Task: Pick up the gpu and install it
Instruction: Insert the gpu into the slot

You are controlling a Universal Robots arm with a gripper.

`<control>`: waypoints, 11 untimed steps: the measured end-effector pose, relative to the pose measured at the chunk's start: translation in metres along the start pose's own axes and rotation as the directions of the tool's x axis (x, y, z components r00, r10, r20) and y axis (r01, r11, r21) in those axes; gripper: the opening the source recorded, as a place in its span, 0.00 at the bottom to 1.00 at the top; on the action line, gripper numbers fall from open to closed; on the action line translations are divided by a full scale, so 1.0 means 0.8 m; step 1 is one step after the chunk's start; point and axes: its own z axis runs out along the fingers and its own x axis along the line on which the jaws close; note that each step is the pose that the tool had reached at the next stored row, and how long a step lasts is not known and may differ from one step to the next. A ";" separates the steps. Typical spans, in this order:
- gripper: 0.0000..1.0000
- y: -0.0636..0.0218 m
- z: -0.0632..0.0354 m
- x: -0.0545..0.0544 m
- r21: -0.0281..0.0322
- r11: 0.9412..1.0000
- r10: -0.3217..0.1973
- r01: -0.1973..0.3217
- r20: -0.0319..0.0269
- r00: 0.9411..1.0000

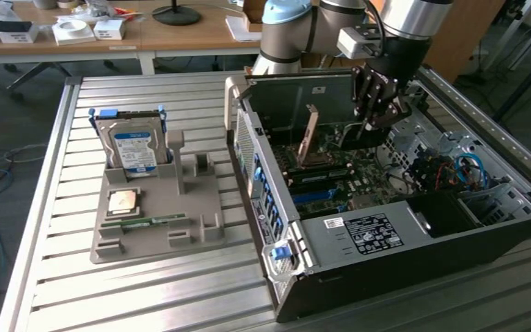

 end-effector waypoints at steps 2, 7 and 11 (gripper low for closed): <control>0.26 0.000 0.000 0.000 0.000 1.000 0.000 0.000 0.001 1.000; 0.26 0.000 0.004 0.001 0.001 1.000 0.000 0.000 0.003 1.000; 0.26 0.000 0.006 0.002 0.002 1.000 0.000 0.000 0.007 1.000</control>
